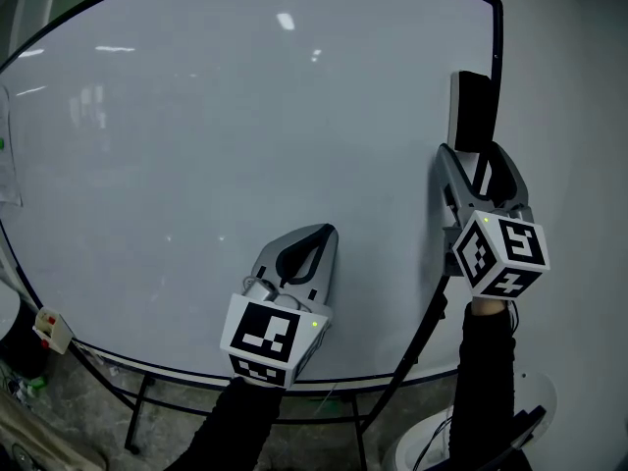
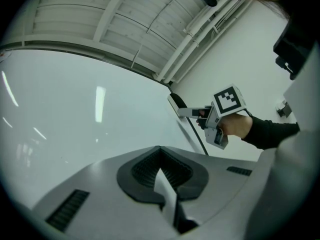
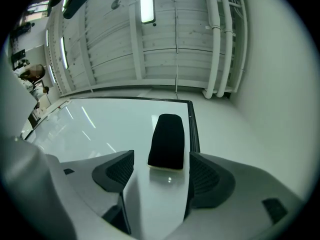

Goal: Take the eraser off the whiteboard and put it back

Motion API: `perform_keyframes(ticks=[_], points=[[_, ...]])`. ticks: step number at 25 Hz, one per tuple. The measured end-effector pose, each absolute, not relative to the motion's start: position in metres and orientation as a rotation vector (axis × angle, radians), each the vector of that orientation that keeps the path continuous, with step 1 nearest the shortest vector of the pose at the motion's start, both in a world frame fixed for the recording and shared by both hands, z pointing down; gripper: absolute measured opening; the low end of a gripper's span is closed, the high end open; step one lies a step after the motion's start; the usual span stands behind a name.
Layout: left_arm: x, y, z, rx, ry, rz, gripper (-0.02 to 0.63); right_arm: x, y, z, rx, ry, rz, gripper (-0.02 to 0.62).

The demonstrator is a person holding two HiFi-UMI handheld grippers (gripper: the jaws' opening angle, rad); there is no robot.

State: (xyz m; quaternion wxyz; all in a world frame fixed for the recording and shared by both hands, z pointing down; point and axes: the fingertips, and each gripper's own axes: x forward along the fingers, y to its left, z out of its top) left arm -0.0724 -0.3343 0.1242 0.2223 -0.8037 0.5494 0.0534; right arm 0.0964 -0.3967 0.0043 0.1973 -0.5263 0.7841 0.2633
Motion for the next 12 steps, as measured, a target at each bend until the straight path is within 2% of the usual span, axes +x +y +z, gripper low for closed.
perform_keyframes(ticks=[12], points=[[-0.082, -0.330, 0.130, -2.226, 1.519, 0.143, 0.005, 0.093, -0.417, -0.021, -1.481, 2.176, 0.716, 0.328]])
